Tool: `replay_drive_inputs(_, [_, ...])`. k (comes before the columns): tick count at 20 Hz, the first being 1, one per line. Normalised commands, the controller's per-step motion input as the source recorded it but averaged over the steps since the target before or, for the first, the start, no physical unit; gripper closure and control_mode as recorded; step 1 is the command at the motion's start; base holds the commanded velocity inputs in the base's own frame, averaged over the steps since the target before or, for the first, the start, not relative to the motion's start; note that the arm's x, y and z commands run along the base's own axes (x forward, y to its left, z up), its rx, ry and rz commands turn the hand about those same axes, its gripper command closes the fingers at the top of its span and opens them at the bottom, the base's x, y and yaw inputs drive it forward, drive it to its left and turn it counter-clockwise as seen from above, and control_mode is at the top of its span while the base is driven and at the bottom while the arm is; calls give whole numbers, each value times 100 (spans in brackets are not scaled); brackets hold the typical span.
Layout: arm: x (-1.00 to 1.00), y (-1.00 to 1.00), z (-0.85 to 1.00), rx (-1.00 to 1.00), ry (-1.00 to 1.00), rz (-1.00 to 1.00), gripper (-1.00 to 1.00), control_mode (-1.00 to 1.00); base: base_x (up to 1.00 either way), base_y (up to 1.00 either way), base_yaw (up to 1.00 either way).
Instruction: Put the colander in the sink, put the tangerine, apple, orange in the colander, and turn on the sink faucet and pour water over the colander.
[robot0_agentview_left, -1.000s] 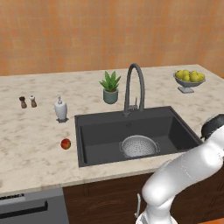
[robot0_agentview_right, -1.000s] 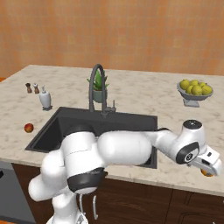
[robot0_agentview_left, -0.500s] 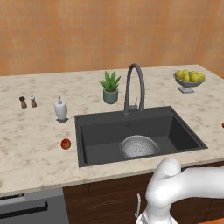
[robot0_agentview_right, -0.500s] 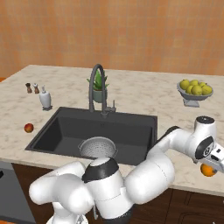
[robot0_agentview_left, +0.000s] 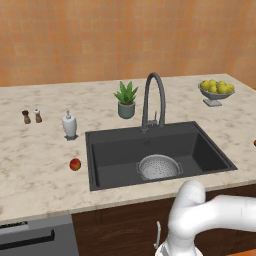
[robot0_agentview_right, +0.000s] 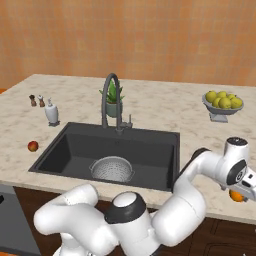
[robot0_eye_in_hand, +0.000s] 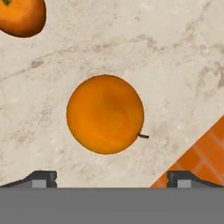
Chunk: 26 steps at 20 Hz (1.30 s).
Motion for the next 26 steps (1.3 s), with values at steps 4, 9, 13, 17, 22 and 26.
replay_drive_inputs(4, [21,-4,-23,0,0,0,-100,-100,0,0,0])
replay_drive_inputs(9, [17,-31,-21,0,0,0,-100,-100,0,0,0])
replay_drive_inputs(13, [19,-28,-14,0,0,0,-100,-100,0,0,0])
replay_drive_inputs(17, [18,-10,-8,0,0,1,-100,-100,0,0,0])
replay_drive_inputs(22, [-1,6,-31,0,0,0,100,-100,0,0,0])
replay_drive_inputs(26, [-2,4,-32,1,0,0,100,-100,0,0,0])
